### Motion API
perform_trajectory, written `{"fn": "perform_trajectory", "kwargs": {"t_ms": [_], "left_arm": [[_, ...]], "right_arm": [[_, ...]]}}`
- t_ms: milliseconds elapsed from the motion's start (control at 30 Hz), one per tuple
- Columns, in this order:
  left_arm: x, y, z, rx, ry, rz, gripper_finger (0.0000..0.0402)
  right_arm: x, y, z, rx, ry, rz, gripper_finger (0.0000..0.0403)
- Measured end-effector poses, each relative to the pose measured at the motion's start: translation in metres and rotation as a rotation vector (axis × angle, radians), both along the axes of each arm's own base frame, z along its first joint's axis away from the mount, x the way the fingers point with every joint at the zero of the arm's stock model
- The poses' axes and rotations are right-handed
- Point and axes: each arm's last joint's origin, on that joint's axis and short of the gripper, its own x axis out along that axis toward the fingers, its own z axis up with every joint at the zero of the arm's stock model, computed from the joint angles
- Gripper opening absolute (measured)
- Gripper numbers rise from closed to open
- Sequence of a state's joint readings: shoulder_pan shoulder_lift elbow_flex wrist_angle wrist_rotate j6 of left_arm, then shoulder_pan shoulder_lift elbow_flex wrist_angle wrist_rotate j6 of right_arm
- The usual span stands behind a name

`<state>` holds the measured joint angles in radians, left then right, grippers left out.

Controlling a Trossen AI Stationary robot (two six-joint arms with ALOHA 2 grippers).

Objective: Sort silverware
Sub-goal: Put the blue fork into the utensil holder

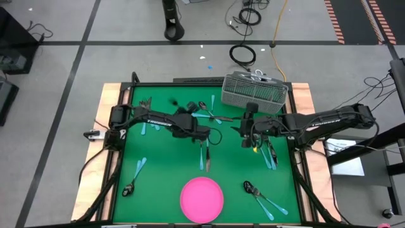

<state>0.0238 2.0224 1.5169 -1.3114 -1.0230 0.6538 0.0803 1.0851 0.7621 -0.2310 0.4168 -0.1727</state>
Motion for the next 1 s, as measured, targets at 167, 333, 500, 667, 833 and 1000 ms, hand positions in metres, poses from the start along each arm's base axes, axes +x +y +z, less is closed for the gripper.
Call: {"fn": "perform_trajectory", "kwargs": {"t_ms": [167, 333, 500, 667, 833, 1000], "left_arm": [[0.021, 0.011, 0.023, 0.233, -0.028, -0.095, 0.0002], [0.044, 0.028, 0.047, 0.276, -0.067, -0.122, 0.0002], [0.064, 0.052, 0.066, 0.276, -0.111, -0.165, 0.0002], [0.078, 0.077, 0.081, 0.273, -0.151, -0.250, 0.0002], [0.084, 0.093, 0.092, 0.287, -0.202, -0.325, 0.0002], [0.088, 0.099, 0.098, 0.293, -0.177, -0.434, 0.0002]], "right_arm": [[-0.003, 0.000, 0.002, 0.067, 0.038, -0.046, 0.0160], [-0.006, 0.000, -0.002, 0.114, 0.062, -0.082, 0.0160], [-0.016, -0.001, 0.002, 0.157, 0.066, -0.114, 0.0160], [-0.034, -0.003, 0.010, 0.209, 0.045, -0.152, 0.0160], [-0.045, -0.001, 0.009, 0.223, 0.029, -0.146, 0.0160], [-0.047, 0.000, 0.009, 0.232, 0.009, -0.141, 0.0160]]}}
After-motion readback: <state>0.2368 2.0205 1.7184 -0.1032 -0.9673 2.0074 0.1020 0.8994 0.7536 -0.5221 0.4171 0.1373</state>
